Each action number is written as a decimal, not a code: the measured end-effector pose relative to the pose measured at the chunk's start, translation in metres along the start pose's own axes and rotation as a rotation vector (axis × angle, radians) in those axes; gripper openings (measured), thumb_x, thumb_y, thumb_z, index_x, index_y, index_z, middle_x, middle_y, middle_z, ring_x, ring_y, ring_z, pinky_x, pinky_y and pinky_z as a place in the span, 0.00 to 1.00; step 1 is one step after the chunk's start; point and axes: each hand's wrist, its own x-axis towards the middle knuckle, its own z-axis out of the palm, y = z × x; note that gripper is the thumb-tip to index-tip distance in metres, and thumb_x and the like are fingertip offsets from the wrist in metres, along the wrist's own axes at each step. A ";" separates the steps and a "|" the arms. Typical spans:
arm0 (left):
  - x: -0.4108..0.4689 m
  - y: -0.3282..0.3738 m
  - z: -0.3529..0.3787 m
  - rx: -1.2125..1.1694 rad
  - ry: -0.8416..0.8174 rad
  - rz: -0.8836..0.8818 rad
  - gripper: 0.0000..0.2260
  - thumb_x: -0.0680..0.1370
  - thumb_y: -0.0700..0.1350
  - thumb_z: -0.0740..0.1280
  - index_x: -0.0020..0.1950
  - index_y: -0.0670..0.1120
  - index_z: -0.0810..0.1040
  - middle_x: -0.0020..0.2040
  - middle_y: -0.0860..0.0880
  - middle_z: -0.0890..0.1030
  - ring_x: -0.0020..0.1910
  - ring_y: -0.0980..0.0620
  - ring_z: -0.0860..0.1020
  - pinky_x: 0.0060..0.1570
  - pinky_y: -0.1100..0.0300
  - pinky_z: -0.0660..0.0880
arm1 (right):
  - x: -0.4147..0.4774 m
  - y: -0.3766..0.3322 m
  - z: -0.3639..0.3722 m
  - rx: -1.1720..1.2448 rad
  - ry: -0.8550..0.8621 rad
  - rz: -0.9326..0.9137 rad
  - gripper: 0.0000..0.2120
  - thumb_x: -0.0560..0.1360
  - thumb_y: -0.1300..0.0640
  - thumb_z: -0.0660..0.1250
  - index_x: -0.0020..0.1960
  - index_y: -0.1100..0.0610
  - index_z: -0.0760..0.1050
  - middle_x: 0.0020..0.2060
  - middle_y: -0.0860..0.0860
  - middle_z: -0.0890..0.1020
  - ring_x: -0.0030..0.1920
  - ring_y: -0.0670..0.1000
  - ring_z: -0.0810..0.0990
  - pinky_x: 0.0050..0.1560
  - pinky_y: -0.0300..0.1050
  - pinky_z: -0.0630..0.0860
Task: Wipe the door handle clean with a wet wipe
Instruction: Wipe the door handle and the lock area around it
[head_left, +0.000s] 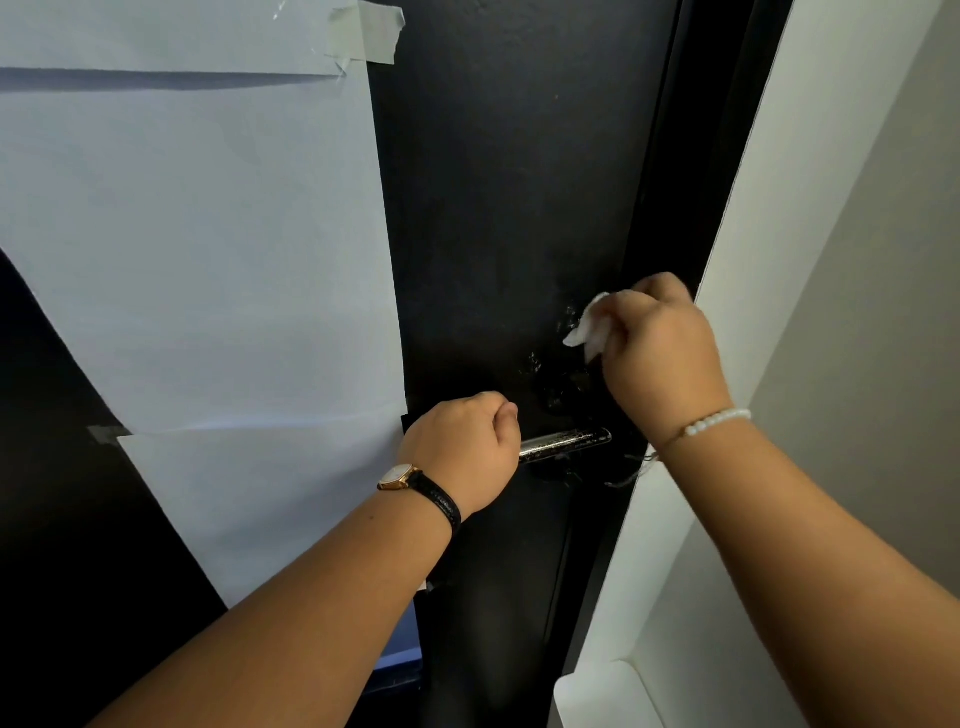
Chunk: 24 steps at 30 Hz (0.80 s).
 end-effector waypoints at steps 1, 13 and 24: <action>0.000 0.000 0.000 0.001 0.002 0.002 0.15 0.78 0.49 0.52 0.52 0.50 0.78 0.43 0.49 0.83 0.41 0.51 0.78 0.36 0.59 0.73 | 0.000 -0.001 0.006 0.008 0.016 -0.009 0.07 0.72 0.65 0.63 0.44 0.62 0.80 0.46 0.61 0.77 0.39 0.57 0.76 0.40 0.39 0.67; 0.000 0.000 0.000 0.008 0.008 0.004 0.15 0.79 0.49 0.53 0.52 0.50 0.78 0.44 0.49 0.83 0.41 0.51 0.77 0.30 0.66 0.64 | 0.001 0.001 0.022 0.152 -0.036 -0.219 0.06 0.67 0.67 0.68 0.33 0.59 0.78 0.37 0.54 0.80 0.35 0.48 0.76 0.37 0.39 0.74; 0.001 -0.001 0.000 0.017 0.008 0.000 0.13 0.79 0.50 0.53 0.47 0.48 0.77 0.31 0.53 0.72 0.31 0.52 0.71 0.26 0.62 0.60 | -0.018 -0.006 0.044 -0.038 -0.474 -0.378 0.11 0.76 0.59 0.59 0.45 0.56 0.81 0.46 0.55 0.81 0.44 0.56 0.80 0.45 0.53 0.79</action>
